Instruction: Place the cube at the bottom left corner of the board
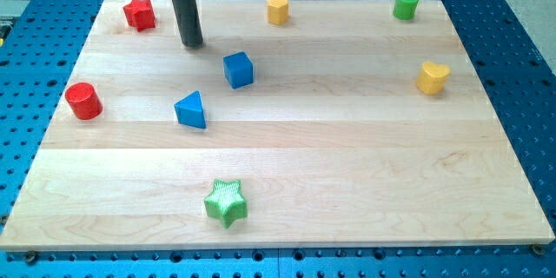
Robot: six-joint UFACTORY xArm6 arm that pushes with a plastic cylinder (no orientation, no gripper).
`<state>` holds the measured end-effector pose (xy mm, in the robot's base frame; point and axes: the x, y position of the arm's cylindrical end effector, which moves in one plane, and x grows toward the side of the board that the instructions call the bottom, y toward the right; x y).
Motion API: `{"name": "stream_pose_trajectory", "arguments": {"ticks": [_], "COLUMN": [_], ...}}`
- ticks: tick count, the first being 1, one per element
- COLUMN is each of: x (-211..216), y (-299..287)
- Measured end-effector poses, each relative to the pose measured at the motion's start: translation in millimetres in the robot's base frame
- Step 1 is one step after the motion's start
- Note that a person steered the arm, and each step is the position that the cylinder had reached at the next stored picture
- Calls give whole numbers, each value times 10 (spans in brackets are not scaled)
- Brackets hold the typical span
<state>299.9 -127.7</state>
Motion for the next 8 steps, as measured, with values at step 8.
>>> {"name": "stream_pose_trajectory", "arguments": {"ticks": [8], "x": [1693], "y": [1786]}}
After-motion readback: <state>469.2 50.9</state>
